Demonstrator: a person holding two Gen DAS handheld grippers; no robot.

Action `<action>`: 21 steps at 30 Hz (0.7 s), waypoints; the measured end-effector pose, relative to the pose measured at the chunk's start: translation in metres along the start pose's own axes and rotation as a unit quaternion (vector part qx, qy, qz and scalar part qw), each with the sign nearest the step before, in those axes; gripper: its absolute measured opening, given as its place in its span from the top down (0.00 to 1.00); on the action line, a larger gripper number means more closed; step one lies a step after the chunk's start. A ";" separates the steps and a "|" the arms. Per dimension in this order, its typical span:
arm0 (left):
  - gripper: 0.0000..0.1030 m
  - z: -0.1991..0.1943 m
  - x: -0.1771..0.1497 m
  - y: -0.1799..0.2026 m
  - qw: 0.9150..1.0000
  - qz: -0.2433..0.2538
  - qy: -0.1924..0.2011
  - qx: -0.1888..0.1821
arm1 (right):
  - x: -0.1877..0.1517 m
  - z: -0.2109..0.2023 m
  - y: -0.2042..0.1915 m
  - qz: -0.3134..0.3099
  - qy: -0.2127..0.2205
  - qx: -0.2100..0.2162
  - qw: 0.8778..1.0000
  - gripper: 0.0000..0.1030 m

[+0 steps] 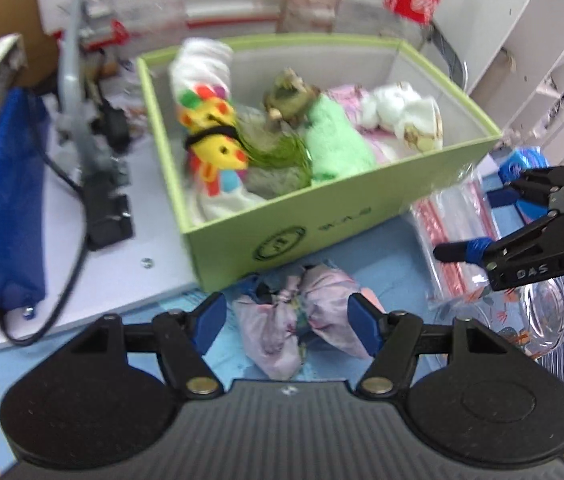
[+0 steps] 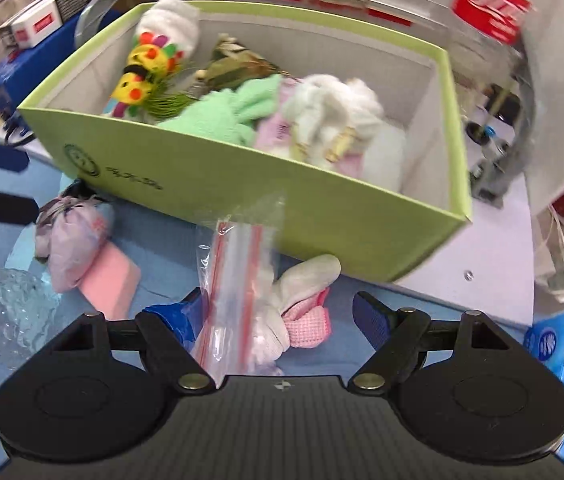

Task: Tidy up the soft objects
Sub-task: 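Move the left tool to the pink cloth bundle while right approaches the sock bundle, then grasp the pink cloth bundle with the left tool while right grasps the white-pink socks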

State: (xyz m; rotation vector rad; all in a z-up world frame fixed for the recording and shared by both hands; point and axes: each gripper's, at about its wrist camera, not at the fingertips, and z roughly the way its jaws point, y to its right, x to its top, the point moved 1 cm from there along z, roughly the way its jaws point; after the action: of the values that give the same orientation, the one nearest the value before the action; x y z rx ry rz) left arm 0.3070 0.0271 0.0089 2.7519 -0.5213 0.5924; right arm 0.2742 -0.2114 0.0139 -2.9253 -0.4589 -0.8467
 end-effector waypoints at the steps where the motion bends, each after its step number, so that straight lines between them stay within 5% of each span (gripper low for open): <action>1: 0.34 0.006 0.003 0.001 1.000 -0.001 -0.008 0.001 | -0.004 -0.001 0.004 0.009 0.006 0.005 1.000 0.36; 12: 0.32 0.028 0.012 0.008 0.999 -0.001 -0.031 0.006 | -0.029 -0.024 0.021 0.049 0.078 0.038 0.995 0.36; 21: 0.32 -0.002 -0.028 -0.051 0.992 -0.078 -0.009 0.103 | -0.054 -0.047 0.037 0.105 0.124 0.051 0.985 0.36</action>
State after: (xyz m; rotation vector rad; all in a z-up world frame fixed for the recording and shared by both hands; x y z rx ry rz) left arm 0.3023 0.0814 -0.0110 2.9594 -0.2560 0.6151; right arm 0.2181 -0.2680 0.0256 -2.6653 -0.1674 -1.0987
